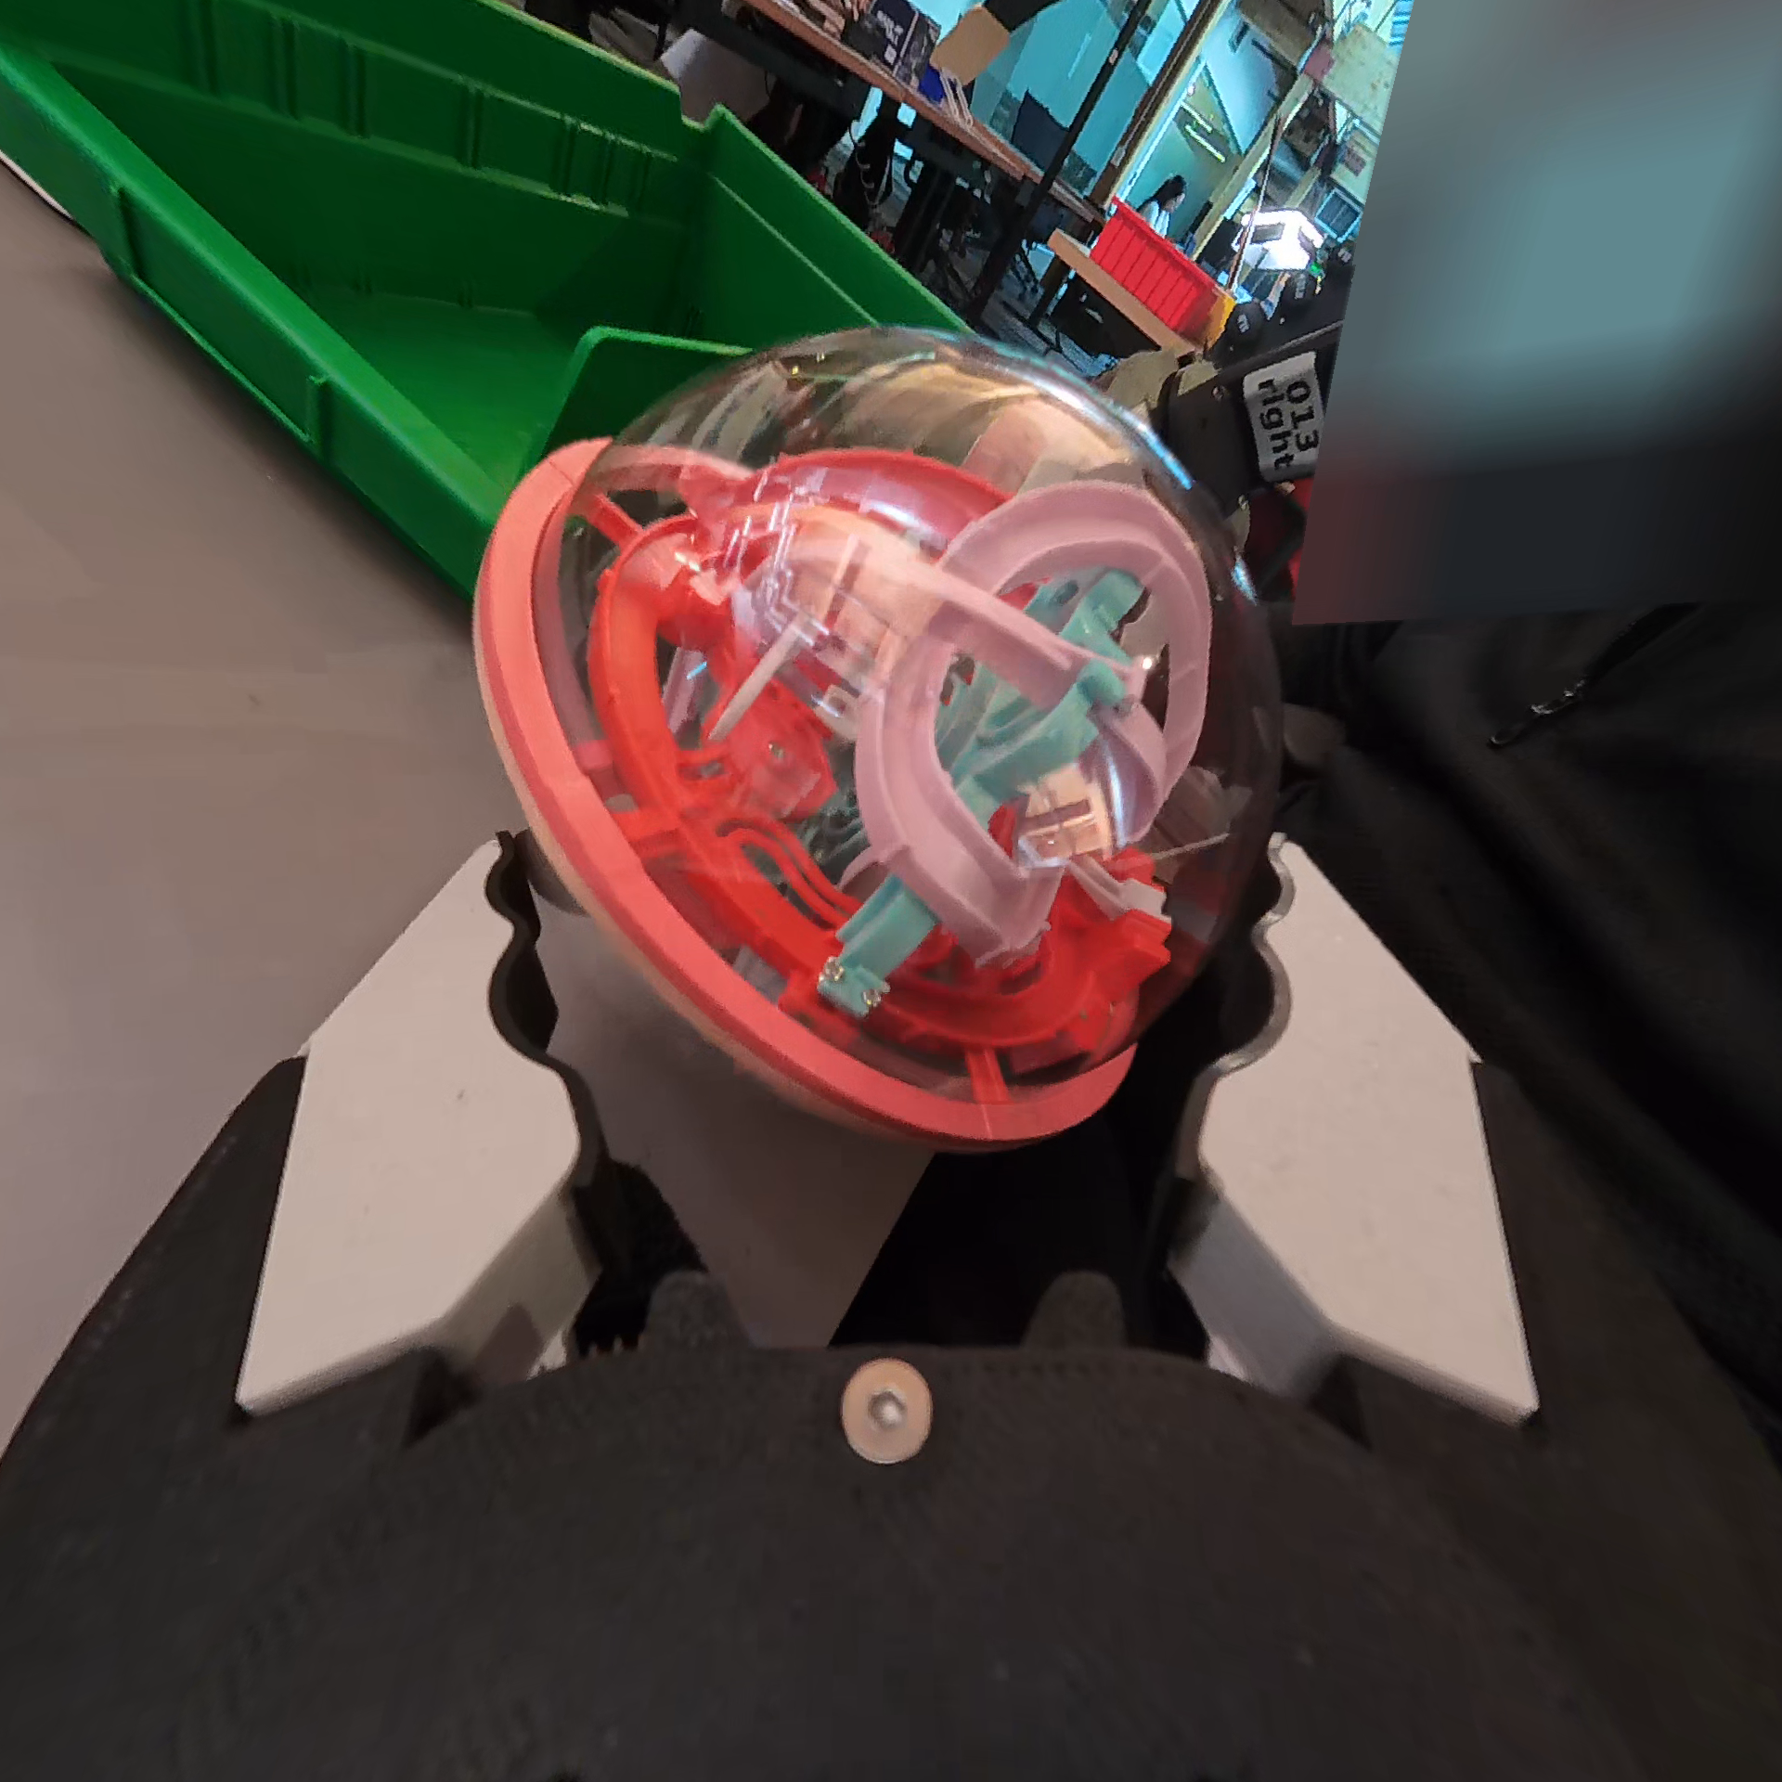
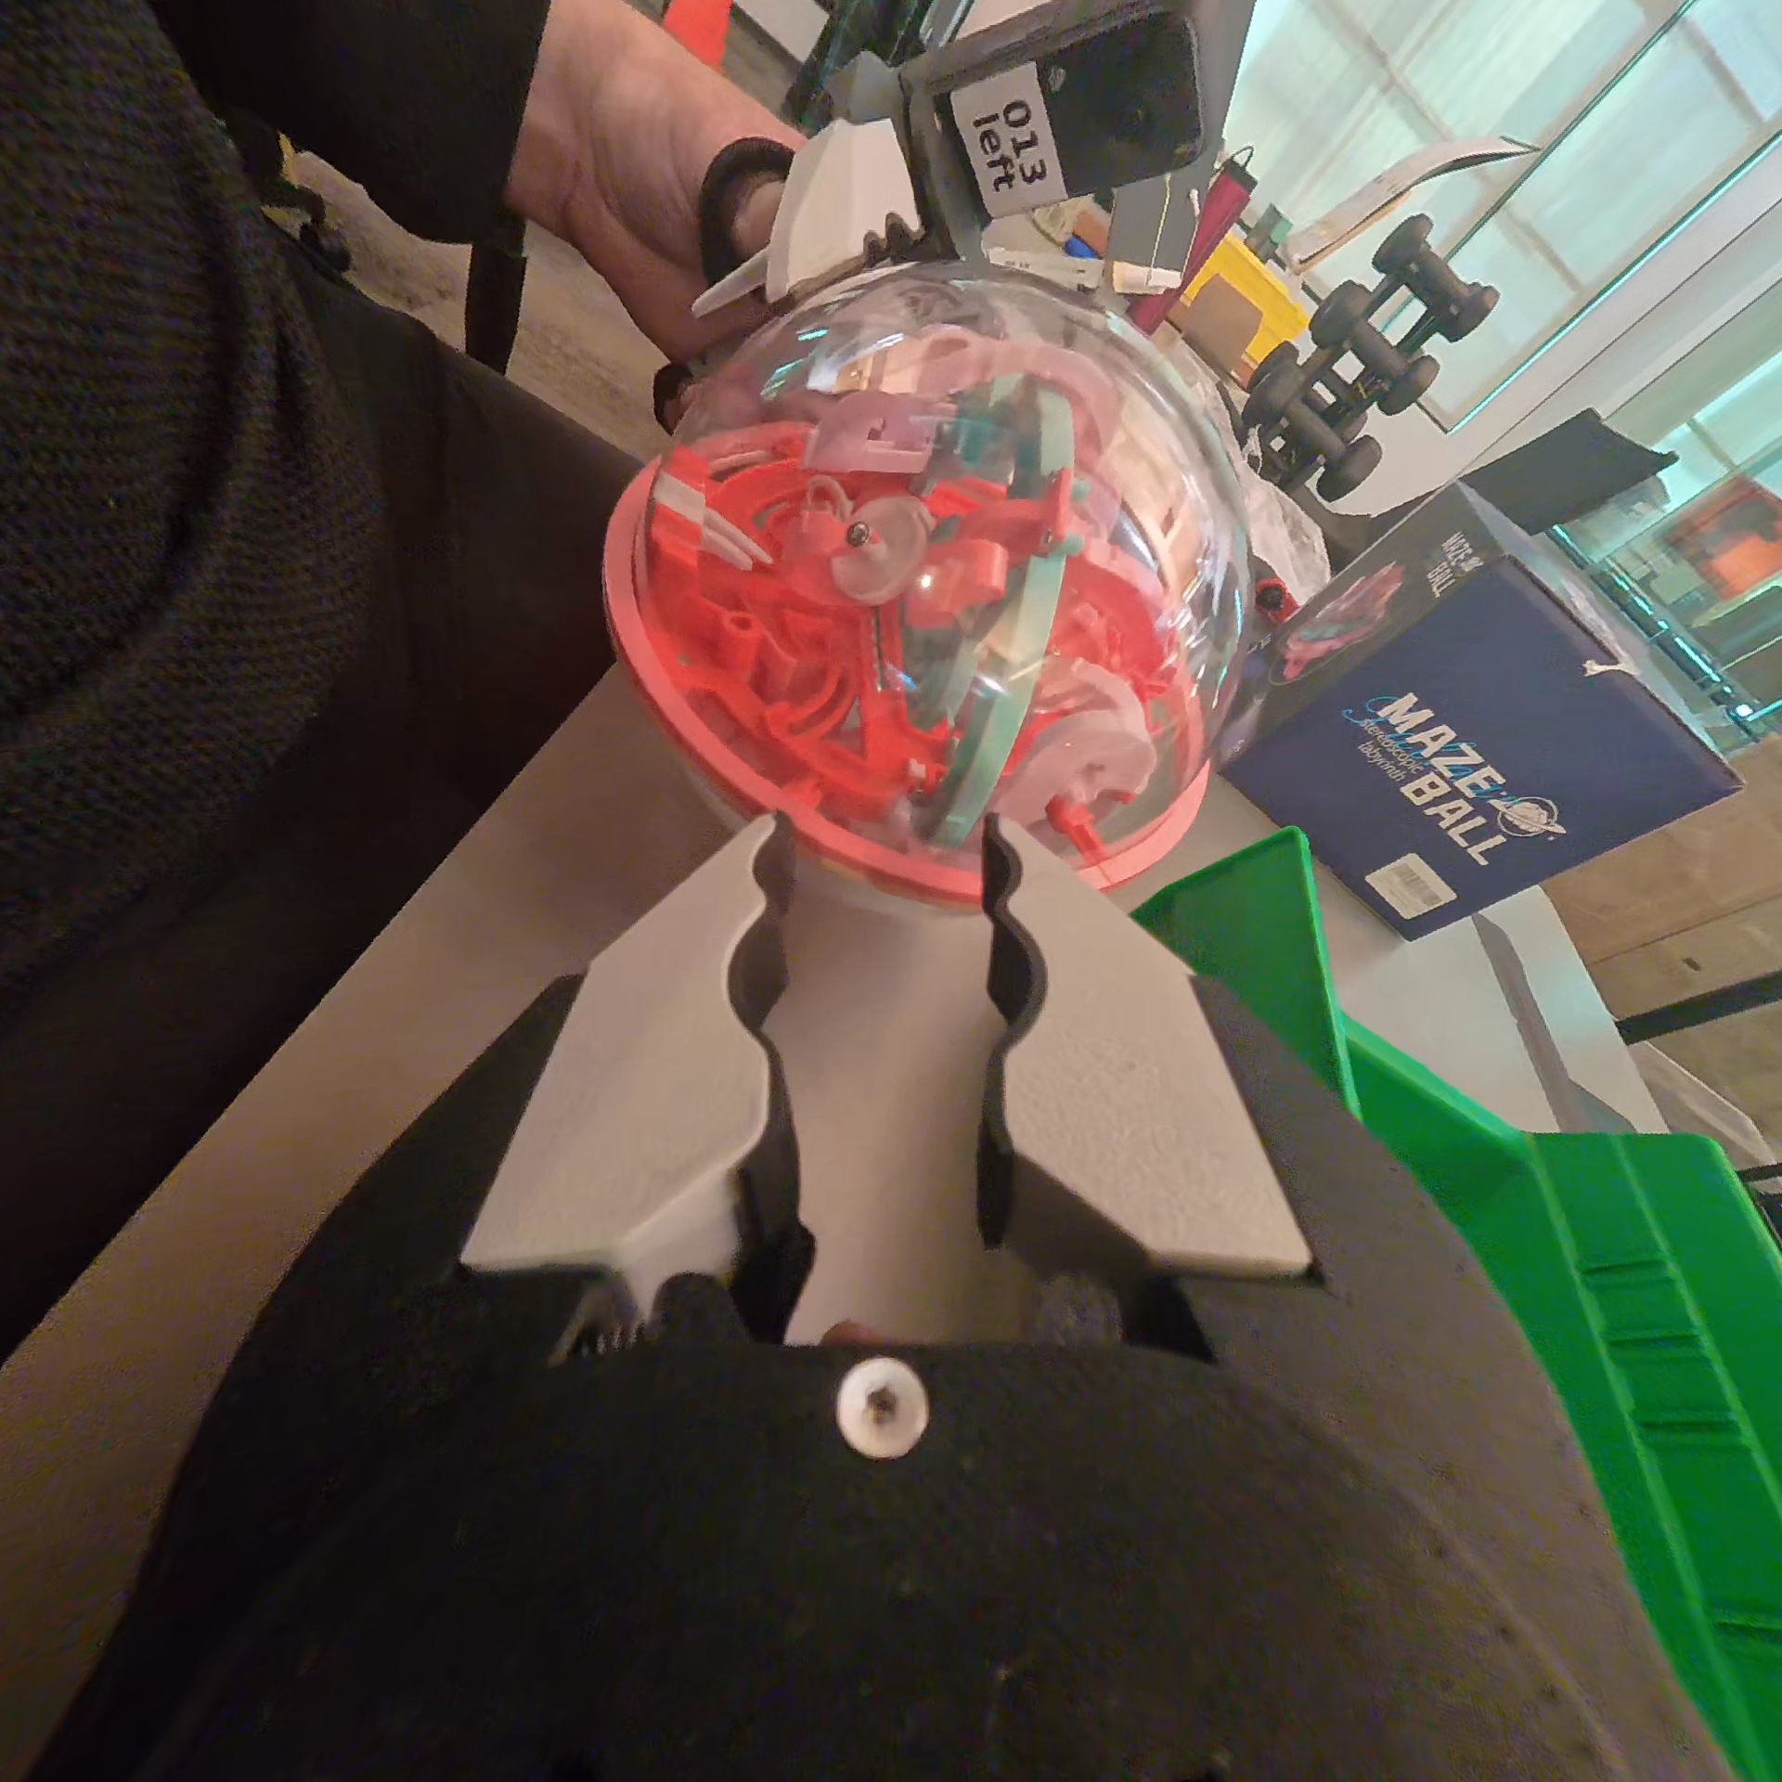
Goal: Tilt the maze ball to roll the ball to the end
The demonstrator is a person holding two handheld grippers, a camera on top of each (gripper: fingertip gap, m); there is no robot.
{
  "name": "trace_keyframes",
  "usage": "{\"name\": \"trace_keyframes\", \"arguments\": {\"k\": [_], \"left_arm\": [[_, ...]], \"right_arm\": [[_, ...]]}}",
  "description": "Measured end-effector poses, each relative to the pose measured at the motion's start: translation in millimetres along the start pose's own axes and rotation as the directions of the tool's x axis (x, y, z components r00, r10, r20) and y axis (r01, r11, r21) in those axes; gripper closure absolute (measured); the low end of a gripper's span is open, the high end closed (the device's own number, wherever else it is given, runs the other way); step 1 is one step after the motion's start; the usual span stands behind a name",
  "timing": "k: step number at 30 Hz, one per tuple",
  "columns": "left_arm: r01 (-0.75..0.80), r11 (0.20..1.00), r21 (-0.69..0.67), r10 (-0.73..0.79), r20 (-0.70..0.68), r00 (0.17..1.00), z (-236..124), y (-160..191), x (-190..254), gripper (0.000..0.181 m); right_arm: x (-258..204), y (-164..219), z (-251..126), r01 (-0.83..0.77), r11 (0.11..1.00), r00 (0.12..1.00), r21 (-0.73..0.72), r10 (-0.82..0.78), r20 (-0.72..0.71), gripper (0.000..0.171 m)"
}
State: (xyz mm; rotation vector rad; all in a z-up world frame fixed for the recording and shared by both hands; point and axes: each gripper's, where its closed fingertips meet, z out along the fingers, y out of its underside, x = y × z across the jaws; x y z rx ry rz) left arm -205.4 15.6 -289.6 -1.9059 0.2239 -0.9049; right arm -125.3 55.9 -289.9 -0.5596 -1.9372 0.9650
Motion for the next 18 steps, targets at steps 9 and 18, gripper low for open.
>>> {"name": "trace_keyframes", "arguments": {"k": [9, 18], "left_arm": [[0.001, 1.0, 0.0, -0.001, 0.008, 1.0, -1, -1, -1, 0.042], [0.016, 1.0, 0.002, -0.016, 0.02, 1.0, -3, -1, -4, 0.042]], "right_arm": [[-9, 0, 1, 0.012, 1.0, 0.999, 0.011, -0.012, 0.047, 0.161], [-14, 2, 5, 0.027, 1.0, 0.997, -0.004, -0.027, 0.068, 0.15]]}}
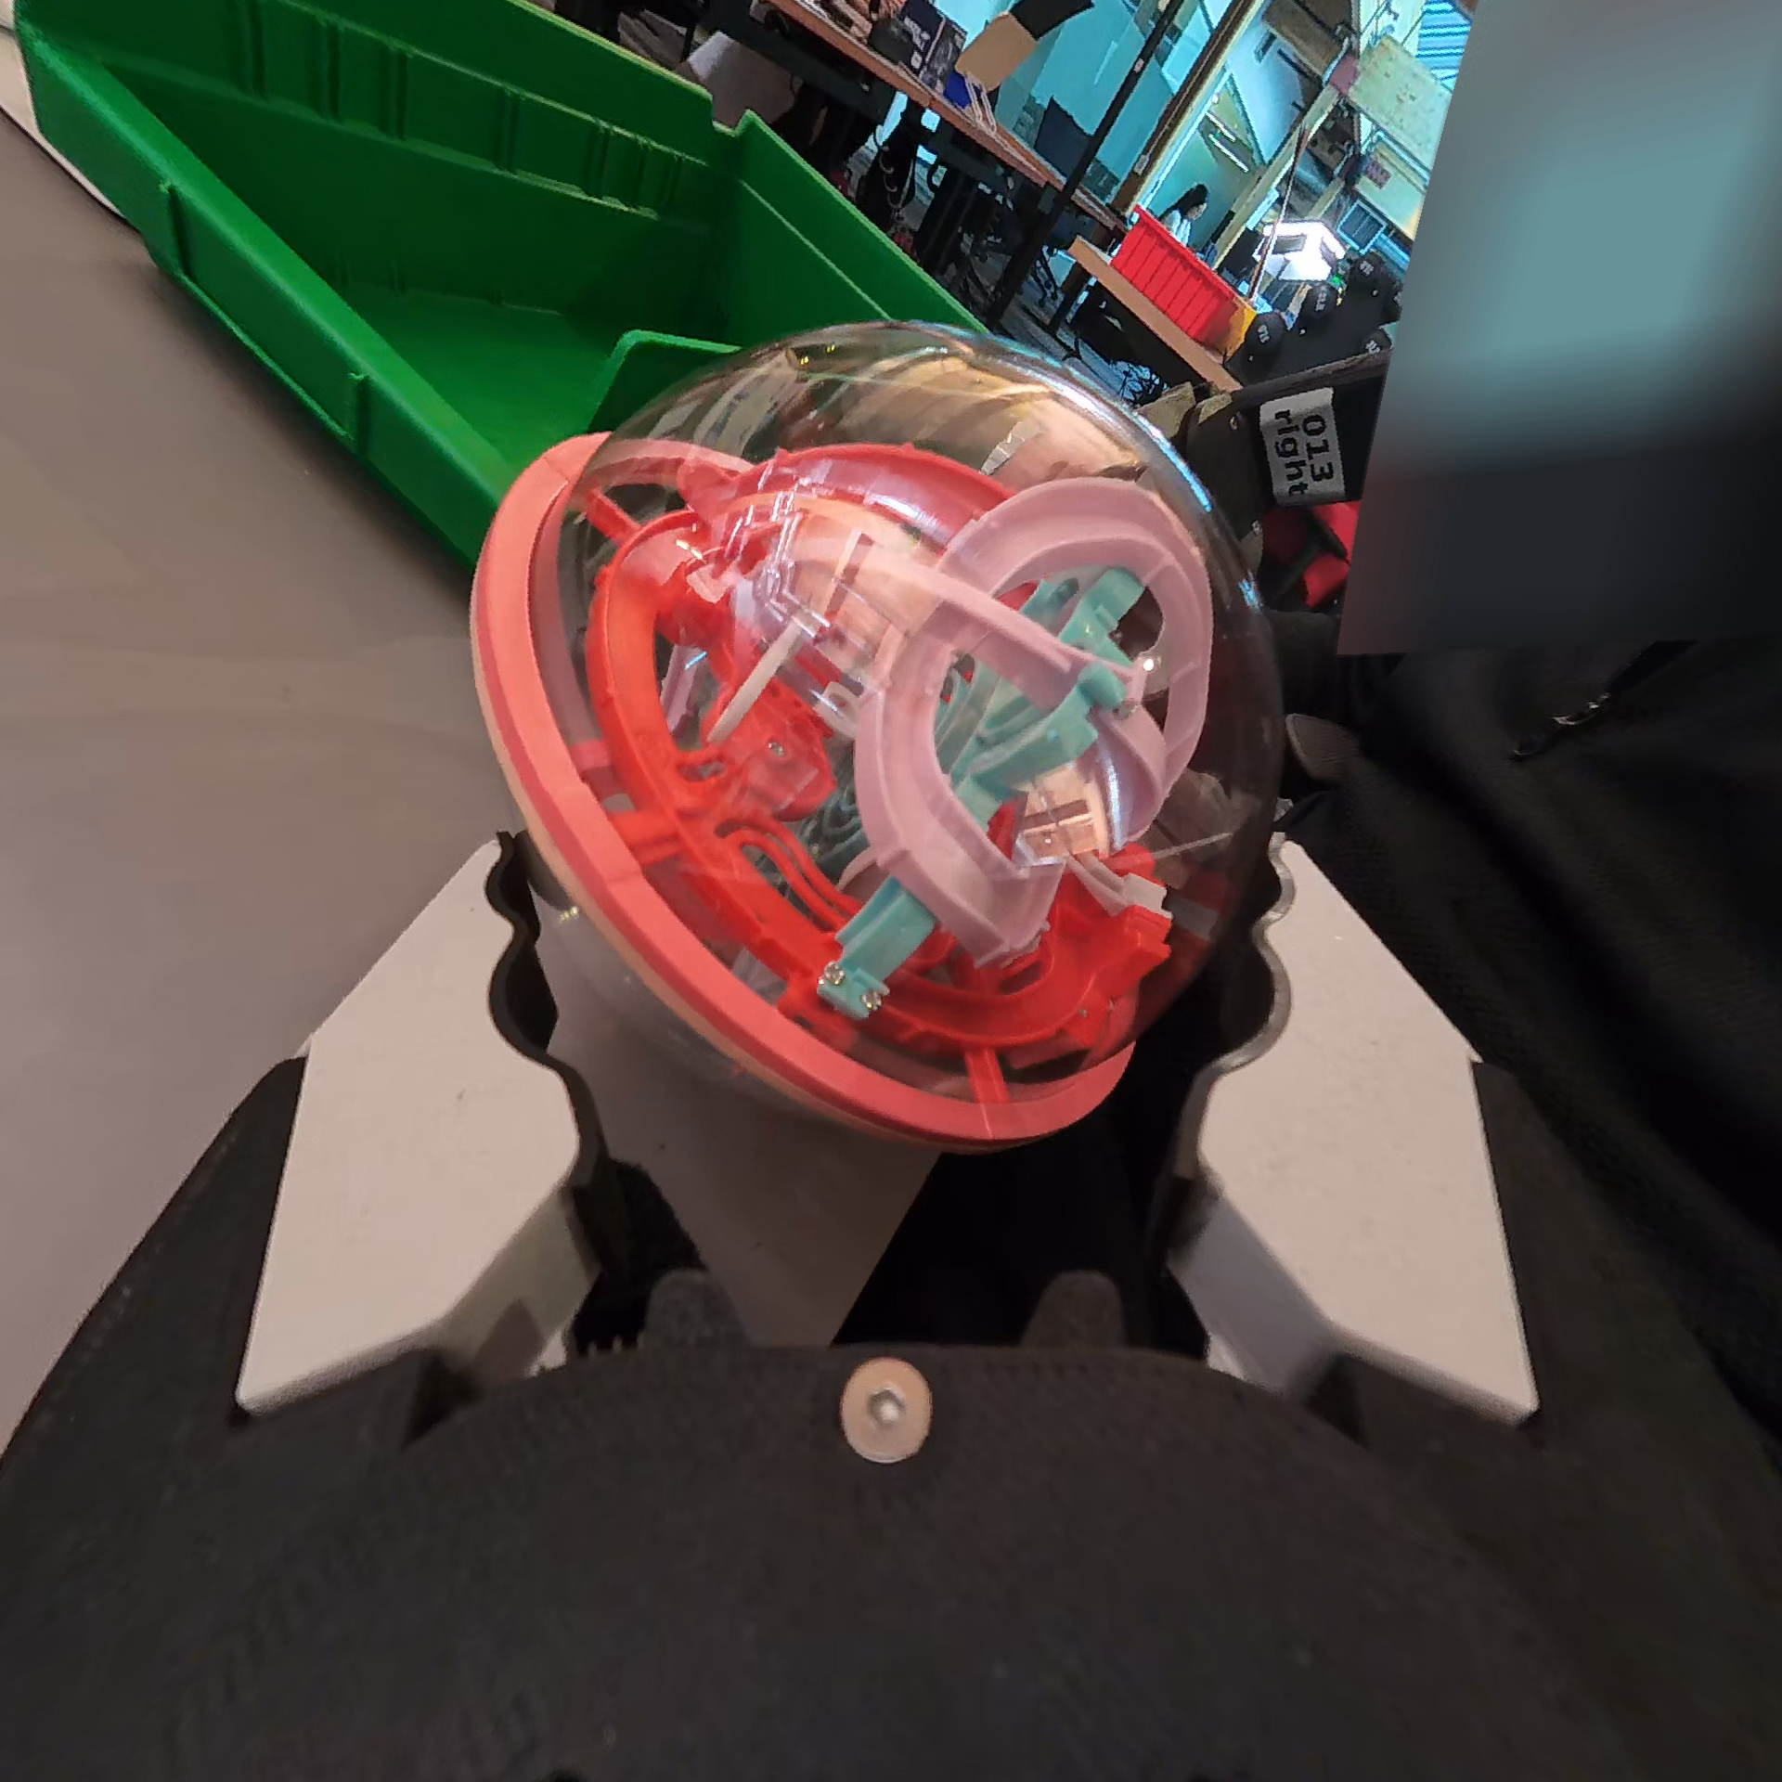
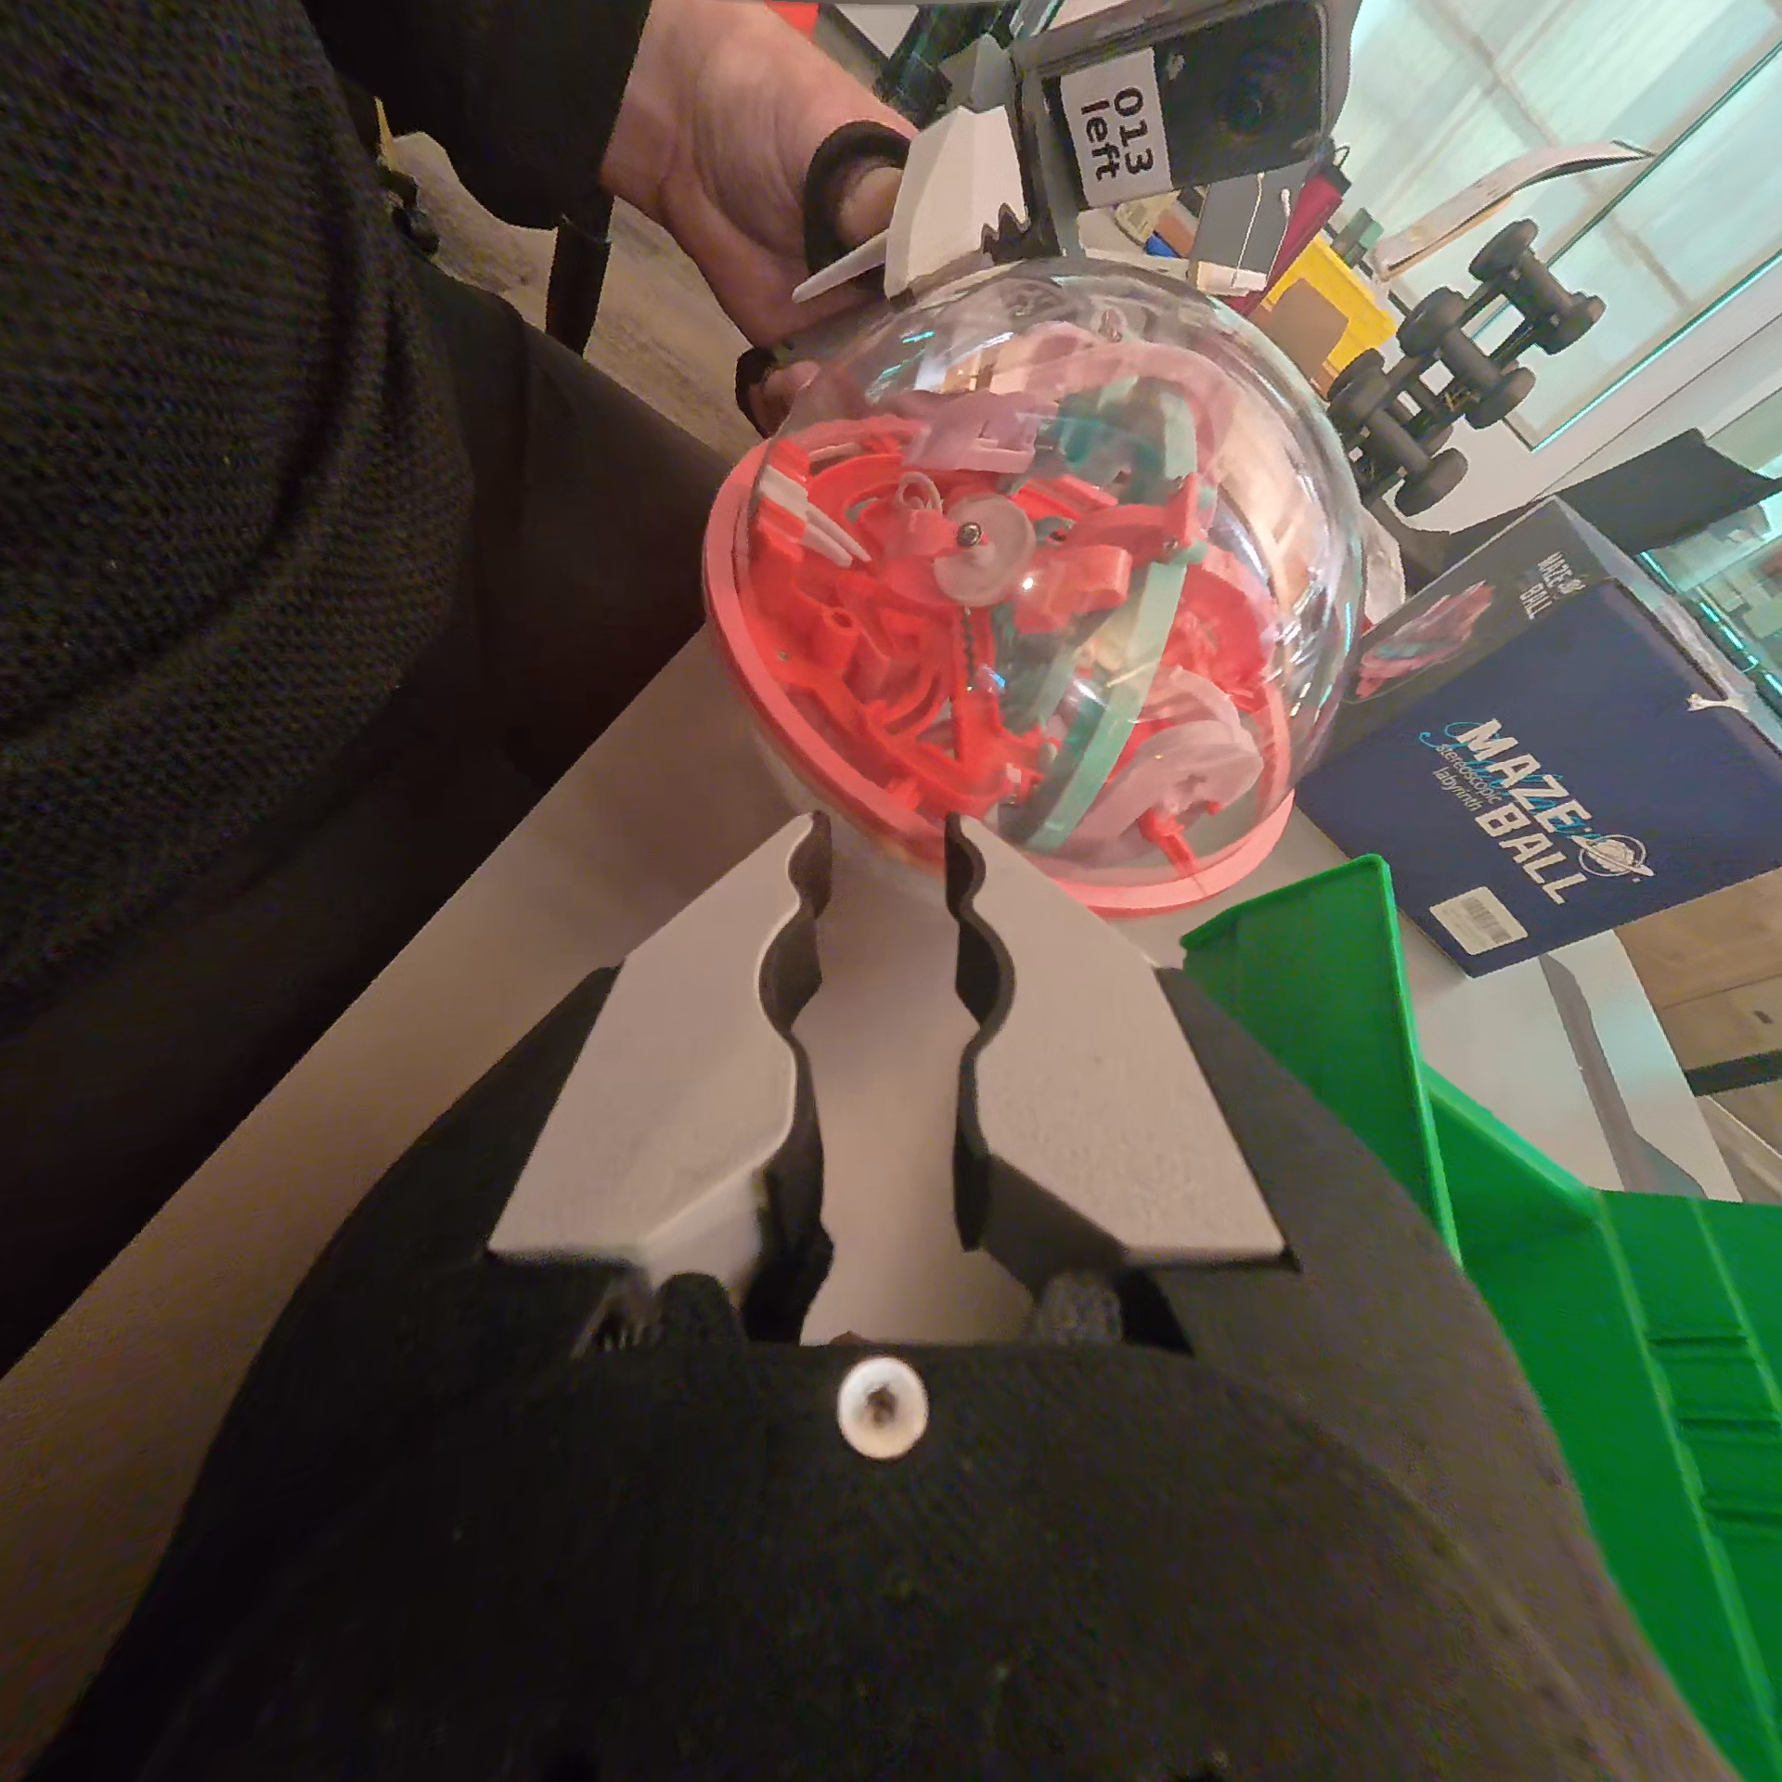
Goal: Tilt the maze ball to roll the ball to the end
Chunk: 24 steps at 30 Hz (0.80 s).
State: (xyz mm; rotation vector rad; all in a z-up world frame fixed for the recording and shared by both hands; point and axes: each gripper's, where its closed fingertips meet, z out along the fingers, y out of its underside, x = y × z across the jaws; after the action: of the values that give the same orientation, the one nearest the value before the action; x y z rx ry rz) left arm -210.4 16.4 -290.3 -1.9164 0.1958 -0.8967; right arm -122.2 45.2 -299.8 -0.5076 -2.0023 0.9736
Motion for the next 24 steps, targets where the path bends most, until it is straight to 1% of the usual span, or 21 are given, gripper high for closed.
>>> {"name": "trace_keyframes", "arguments": {"k": [3, 15, 20, 24], "left_arm": [[0.008, 1.0, -0.002, -0.008, 0.003, 1.0, -1, 0, -1, 0.042], [-0.002, 1.0, -0.012, 0.002, 0.018, 1.0, -2, 1, -1, 0.042], [0.022, 1.0, 0.004, -0.022, 0.001, 1.0, -4, 2, -2, 0.042], [0.065, 0.997, 0.03, -0.064, -0.021, 0.998, -8, 3, -6, 0.042]], "right_arm": [[0, 0, 1, 0.001, 1.0, 1.0, -0.002, -0.001, -0.004, 0.145], [1, 1, 1, -0.017, 1.0, 1.0, 0.002, 0.017, 0.001, 0.143], [7, 0, 0, -0.073, 0.997, 0.997, 0.021, 0.073, -0.013, 0.13], [12, 5, 1, -0.109, 0.994, 0.994, 0.006, 0.109, -0.032, 0.125]]}}
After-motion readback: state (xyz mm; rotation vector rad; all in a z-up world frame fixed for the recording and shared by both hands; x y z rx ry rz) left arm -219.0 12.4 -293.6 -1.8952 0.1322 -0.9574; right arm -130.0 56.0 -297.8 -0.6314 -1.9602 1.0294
